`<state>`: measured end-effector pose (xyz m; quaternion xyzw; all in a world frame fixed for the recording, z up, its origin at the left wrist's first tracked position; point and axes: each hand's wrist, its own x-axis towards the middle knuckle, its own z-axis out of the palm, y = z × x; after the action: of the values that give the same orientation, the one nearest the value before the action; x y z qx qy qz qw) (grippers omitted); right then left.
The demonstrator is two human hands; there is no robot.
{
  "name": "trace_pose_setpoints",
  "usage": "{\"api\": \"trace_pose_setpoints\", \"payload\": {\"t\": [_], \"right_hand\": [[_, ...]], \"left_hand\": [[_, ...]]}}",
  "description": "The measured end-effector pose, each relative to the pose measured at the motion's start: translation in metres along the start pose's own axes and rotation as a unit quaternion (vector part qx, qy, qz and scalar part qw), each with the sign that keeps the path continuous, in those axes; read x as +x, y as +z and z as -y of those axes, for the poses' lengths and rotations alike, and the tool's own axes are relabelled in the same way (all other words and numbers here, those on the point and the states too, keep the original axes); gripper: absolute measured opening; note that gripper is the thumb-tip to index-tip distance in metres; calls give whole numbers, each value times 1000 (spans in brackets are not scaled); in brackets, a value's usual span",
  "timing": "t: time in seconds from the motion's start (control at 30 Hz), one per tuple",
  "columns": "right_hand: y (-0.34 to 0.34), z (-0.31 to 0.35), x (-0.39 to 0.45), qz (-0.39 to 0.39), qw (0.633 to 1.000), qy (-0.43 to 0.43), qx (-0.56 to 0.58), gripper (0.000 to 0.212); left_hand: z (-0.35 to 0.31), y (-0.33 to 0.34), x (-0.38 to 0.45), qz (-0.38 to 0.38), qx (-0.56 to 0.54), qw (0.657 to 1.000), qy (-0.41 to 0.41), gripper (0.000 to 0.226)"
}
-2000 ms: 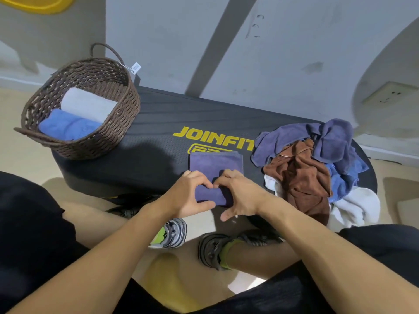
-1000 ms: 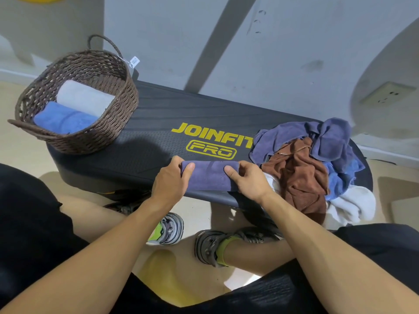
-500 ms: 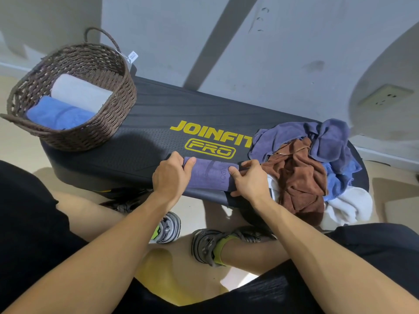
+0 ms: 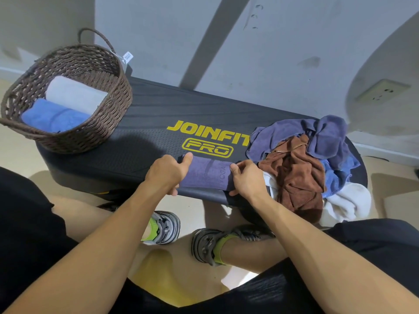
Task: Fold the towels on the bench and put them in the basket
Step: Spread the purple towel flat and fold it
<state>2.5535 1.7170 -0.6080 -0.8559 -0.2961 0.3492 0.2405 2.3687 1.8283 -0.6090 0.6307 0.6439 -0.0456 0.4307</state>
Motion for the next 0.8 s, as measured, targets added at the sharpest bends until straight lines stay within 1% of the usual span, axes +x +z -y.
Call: {"api": "trace_pose_setpoints", "payload": {"t": [0.07,0.1,0.13,0.17,0.23,0.3,0.37,0.43,0.5,0.53,0.57,0.6,0.63,0.67,0.7,0.73,0.77,0.8], "right_hand": [[0,1,0,1,1000,5,13,20],[0,1,1,2,1000,8,20,18],[0,1,1,3,1000,9,22,17],[0,2,2,6,1000,8,16,17],[-1,2,4,18,1000,8,4,19],[-3,2,6,24,1000,12,7,19],[-7,5,8,37,999,13,4,21],[-12,9,8,73,997,29,13,18],[-20,16,9,101,993,54,11,13],[-24,18,10,109,992,56,-23,13],[-31,22,12,117,988,42,-94,12],[-38,26,13,116,977,13,-180,17],[-44,29,15,107,963,-21,-246,32],[-50,33,17,110,957,-56,-262,51],[-56,39,16,145,959,-89,-228,71],[-61,46,12,197,959,-116,-167,88],[-63,53,8,249,953,-141,-102,100],[-64,60,3,286,943,-164,-52,105]], "left_hand": [[-3,-6,-1,96,-76,990,-70,75],[-4,-8,-2,124,-126,979,-98,75],[-4,-7,-3,129,-183,968,-114,74],[-4,-5,-4,118,-240,956,-118,74],[-5,2,-4,86,-324,936,-104,71],[-6,10,-5,77,-392,913,-86,64],[-7,15,-7,94,-452,884,-71,59],[-10,18,-12,127,-490,860,-65,55],[-14,18,-15,140,-495,856,-53,50],[-16,17,-16,136,-491,860,-35,44],[-19,14,-17,127,-482,867,-9,37],[-22,11,-18,112,-461,880,21,30],[-25,6,-20,96,-429,897,51,28],[-27,1,-23,84,-388,914,80,30],[-30,-5,-26,89,-346,928,110,31],[-33,-13,-30,114,-310,933,142,30],[-37,-20,-34,151,-285,931,172,27],[-42,-29,-38,187,-264,925,200,25]]}}
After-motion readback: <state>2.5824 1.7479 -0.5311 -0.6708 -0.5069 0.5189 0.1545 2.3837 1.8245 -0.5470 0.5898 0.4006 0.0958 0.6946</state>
